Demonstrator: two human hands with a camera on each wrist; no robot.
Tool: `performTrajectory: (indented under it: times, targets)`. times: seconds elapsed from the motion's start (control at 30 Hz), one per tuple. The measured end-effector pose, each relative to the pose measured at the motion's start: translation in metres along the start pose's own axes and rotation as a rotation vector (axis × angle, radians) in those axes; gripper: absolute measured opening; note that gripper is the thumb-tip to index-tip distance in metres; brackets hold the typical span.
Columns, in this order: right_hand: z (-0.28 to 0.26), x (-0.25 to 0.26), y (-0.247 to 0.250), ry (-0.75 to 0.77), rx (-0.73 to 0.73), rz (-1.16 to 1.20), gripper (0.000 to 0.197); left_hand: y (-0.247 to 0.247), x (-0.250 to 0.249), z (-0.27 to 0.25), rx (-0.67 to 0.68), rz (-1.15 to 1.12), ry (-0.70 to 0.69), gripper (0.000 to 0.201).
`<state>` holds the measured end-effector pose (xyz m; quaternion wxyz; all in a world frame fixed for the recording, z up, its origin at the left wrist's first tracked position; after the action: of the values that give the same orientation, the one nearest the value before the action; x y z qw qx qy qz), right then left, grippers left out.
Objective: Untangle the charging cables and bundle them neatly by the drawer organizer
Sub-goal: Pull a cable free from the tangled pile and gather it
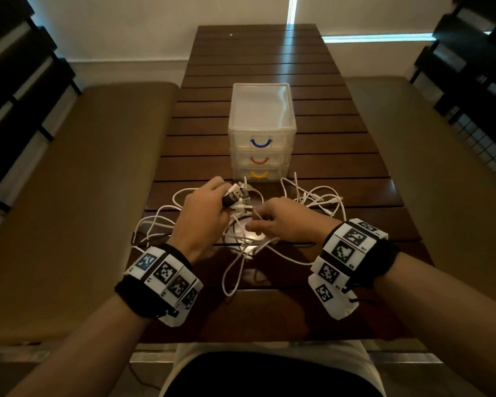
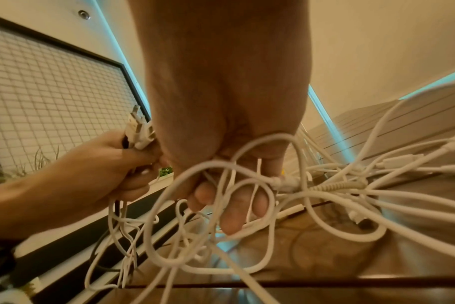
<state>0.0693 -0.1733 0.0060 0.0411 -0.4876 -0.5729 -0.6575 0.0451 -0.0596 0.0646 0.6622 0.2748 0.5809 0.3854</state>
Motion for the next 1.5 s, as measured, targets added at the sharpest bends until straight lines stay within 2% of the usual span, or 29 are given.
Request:
performTrajectory:
  times: [0.1,0.27,0.37,0.47,0.53,0.63,0.7,0.8,0.87,1.03,1.13,1.23,1.4,1.5]
  targets:
    - [-0.001,0.001,-0.004,0.000,0.044,0.044,0.012,0.011,0.006,0.000,-0.069,-0.151,0.045,0.025]
    - [-0.001,0.000,0.004,0.003,0.017,-0.014,0.013,0.038,0.001,-0.003,-0.167,-0.299,0.012,0.026]
    - [0.003,0.001,0.010,0.039,-0.042,-0.085,0.014,0.044,0.014,0.000,-0.220,-0.372,0.075,0.014]
    - [0.005,0.001,0.008,0.048,-0.063,-0.106,0.031,0.049,0.028,0.003,-0.286,-0.407,0.139,0.030]
    - [0.003,0.002,0.007,0.042,-0.105,-0.072,0.041,0.052,0.031,0.005,-0.289,-0.406,0.170,0.027]
    - [-0.003,0.006,0.011,0.099,-0.194,-0.011,0.040,0.055,0.042,0.007,-0.295,-0.433,0.232,0.019]
    - [-0.006,0.004,0.013,0.111,-0.182,-0.131,0.050,0.054,0.050,0.009,-0.299,-0.442,0.287,0.017]
    - [-0.013,0.005,0.015,0.118,-0.151,-0.555,0.072,0.053,0.061,0.012,-0.312,-0.459,0.382,0.020]
    - [-0.020,0.007,0.015,0.111,-0.168,-0.611,0.077,0.054,0.067,0.012,-0.327,-0.470,0.430,0.021]
    - [-0.025,0.004,0.017,0.047,-0.241,-0.469,0.054,0.052,0.059,0.011,-0.312,-0.415,0.371,0.018]
    - [-0.024,-0.016,0.014,-0.103,-0.235,-0.353,0.056,0.061,0.057,0.008,-0.365,-0.445,0.365,0.024]
    - [-0.030,-0.032,0.016,-0.220,-0.249,-0.330,0.053,0.074,0.073,0.013,-0.382,-0.561,0.436,0.032]
    - [-0.028,-0.022,0.016,-0.167,-0.296,-0.381,0.057,0.074,0.061,0.009,-0.330,-0.521,0.385,0.026]
    - [-0.020,-0.010,0.014,-0.109,-0.341,-0.468,0.045,0.061,0.061,0.007,-0.288,-0.571,0.400,0.028]
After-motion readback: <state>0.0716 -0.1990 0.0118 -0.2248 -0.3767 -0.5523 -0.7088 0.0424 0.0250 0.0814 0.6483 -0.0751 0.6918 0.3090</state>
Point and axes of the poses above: each hand's wrist, its own z-axis towards the middle knuckle, its own y-axis out of the back of the hand, x = y × z, the point moved 9 cm from there along z, towards the middle knuckle, and after that the axes turned 15 degrees about y, right-handed, at the moved point
